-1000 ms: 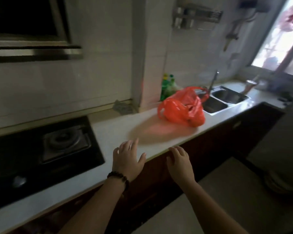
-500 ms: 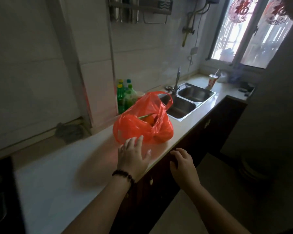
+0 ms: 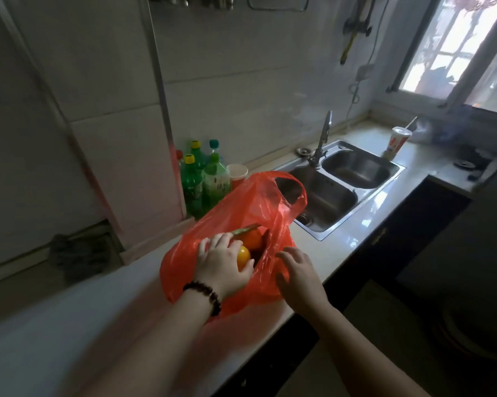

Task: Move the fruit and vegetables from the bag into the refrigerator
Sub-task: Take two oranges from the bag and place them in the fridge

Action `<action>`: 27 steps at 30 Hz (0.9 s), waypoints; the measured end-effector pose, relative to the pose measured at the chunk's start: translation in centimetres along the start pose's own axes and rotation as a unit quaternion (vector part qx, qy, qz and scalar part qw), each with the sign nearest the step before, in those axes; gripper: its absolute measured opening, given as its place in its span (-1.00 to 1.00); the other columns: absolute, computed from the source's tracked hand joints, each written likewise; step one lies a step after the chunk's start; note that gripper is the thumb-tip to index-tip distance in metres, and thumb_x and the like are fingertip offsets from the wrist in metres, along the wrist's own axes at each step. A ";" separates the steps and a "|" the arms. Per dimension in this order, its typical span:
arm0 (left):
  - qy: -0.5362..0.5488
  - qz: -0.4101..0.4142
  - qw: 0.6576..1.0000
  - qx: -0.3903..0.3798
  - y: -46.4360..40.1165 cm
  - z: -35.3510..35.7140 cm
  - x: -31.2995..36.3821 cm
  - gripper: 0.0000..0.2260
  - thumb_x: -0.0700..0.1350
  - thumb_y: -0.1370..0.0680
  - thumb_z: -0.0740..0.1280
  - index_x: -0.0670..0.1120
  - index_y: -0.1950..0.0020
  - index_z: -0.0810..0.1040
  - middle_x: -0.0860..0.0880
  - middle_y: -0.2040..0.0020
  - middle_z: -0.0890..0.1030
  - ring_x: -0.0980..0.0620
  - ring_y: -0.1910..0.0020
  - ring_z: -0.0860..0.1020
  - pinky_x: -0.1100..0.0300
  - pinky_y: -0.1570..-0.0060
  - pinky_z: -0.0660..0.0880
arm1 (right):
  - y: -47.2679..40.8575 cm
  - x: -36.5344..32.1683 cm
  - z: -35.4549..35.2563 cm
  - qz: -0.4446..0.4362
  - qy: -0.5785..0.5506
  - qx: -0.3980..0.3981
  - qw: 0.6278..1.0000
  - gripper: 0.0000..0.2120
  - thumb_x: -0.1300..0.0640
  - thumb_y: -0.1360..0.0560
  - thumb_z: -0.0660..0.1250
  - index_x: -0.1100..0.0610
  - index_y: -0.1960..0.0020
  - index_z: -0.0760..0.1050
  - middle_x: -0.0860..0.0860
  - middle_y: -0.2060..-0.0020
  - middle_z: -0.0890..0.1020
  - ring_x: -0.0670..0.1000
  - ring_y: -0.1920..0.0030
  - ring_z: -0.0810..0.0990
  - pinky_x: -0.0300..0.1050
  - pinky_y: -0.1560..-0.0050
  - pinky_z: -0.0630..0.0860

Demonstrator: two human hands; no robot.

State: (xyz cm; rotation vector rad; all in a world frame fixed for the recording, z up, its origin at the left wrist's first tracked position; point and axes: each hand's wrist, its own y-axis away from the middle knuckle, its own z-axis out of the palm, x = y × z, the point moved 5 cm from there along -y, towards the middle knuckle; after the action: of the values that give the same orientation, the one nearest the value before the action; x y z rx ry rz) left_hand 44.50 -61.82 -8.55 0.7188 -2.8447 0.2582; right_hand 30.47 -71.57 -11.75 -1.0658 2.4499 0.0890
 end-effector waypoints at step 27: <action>-0.062 -0.366 0.926 0.077 3.7 8.9 -0.3 -0.35 0.30 -0.45 -0.02 -0.06 -0.33 0.46 -0.11 -0.29 0.48 -0.15 -0.29 0.40 -0.17 -0.31 0.25 | -11.9 13.0 0.3 -0.430 0.099 -0.097 0.892 -0.56 -0.14 -0.50 0.12 0.04 -0.26 0.47 0.03 -0.30 0.50 0.14 -0.35 0.41 0.16 -0.38 0.31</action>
State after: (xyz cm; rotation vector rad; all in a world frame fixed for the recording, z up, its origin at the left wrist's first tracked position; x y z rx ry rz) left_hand 41.69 -60.39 -17.64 1.8001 -2.4443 0.3168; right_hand 31.35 -88.61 -16.29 -2.2383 1.9210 -0.0679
